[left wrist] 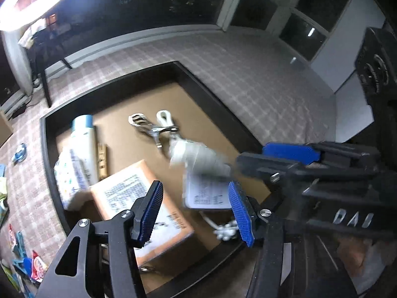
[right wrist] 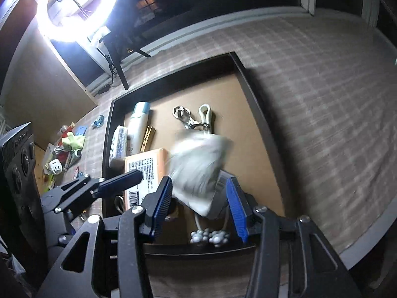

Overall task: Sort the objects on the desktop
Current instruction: 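Carry the white paper sachet to the tray and release it, then move both grippers back over the pile of items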

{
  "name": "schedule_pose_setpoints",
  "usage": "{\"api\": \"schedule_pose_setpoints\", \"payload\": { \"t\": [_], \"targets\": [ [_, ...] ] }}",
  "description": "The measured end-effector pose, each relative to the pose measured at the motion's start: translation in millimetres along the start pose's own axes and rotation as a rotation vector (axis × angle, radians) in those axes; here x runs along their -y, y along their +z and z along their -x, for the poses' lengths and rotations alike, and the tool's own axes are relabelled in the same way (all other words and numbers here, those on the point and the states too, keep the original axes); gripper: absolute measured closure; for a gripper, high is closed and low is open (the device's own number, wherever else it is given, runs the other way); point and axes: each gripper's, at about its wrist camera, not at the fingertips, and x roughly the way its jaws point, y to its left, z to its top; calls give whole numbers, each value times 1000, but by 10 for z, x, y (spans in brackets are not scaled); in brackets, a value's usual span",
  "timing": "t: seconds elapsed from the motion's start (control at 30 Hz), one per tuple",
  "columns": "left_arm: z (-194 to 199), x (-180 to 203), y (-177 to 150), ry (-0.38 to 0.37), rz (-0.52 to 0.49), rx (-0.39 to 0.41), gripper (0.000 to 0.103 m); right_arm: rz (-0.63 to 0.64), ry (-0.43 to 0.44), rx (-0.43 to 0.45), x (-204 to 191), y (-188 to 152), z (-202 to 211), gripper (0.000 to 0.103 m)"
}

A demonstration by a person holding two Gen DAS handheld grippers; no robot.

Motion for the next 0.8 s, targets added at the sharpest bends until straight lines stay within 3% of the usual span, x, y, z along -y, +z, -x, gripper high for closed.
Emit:
{"api": "schedule_pose_setpoints", "payload": {
  "t": [0.1,0.4,0.6,0.8],
  "targets": [
    [70,-175,-27,6,45,11,50,35,-27,25,-69,28,14,56],
    [444,-821,-434,105,158,41,50,205,36,19,-671,-20,-86,56],
    [799,-1521,-992,210,309,49,50,330,123,-34,-1303,-192,-272,56],
    [1266,-2254,-1806,326,501,66,50,457,201,-95,-2069,-530,-464,56]
  ]
}}
